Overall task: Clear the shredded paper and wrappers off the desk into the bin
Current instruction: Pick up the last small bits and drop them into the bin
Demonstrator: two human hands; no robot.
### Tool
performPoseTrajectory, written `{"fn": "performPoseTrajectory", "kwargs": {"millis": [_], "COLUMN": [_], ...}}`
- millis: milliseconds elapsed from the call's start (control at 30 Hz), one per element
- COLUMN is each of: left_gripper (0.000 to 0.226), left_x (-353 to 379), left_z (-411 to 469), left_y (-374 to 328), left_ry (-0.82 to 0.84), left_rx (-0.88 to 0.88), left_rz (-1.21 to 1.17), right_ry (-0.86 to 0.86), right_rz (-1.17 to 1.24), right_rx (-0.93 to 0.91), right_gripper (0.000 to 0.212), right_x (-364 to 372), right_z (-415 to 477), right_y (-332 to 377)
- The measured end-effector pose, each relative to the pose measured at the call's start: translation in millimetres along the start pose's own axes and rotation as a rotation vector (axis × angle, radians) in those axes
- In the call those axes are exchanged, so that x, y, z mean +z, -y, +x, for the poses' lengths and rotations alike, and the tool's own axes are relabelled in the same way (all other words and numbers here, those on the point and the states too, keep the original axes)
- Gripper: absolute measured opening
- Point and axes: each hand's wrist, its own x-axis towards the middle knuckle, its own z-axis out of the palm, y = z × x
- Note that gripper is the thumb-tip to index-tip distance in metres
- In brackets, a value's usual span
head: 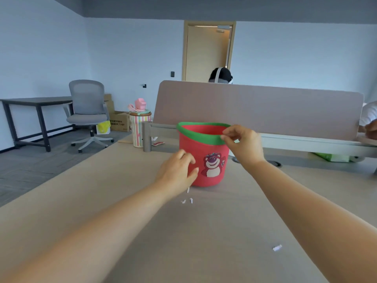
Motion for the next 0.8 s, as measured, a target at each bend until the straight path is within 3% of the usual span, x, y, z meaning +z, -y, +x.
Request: {"fn": "performPoseTrajectory", "kwargs": {"millis": [100, 200, 367, 600, 800], "left_gripper": [0.059, 0.074, 0.076, 0.069, 0.064], "left_x": [30.0, 50.8, 62.0, 89.5, 99.4], "left_z": [-25.9, -38.0, -33.6, -35.2, -40.4], "left_y": [6.1, 2.2, -29.3, -122.4, -174.6], "left_ry": [0.390, 0.570, 0.667, 0.739, 0.772], "left_rx": [-0.209, -0.248, -0.089, 0.224, 0.279], "left_rz": [-0.009, 0.077, 0.112, 0.041, -0.186], "right_ry": [0.081, 0.184, 0.282, 0.295, 0.255], "right_rz": [-0.081, -0.153, -0.237, -0.367, -0.457], "right_rx": [0.063, 0.093, 0.195, 0.325, 0.500], "right_gripper": [0.008, 0.012, 0.011, 0.018, 0.030], "right_x": [-6.5, -21.5, -63.5, -122.7, -163.2], "right_z": [-36.7, -74.8, -112.3, -145.0, -168.9], "right_y": [-13.3, -32.4, -61.4, -93.3, -118.2]}}
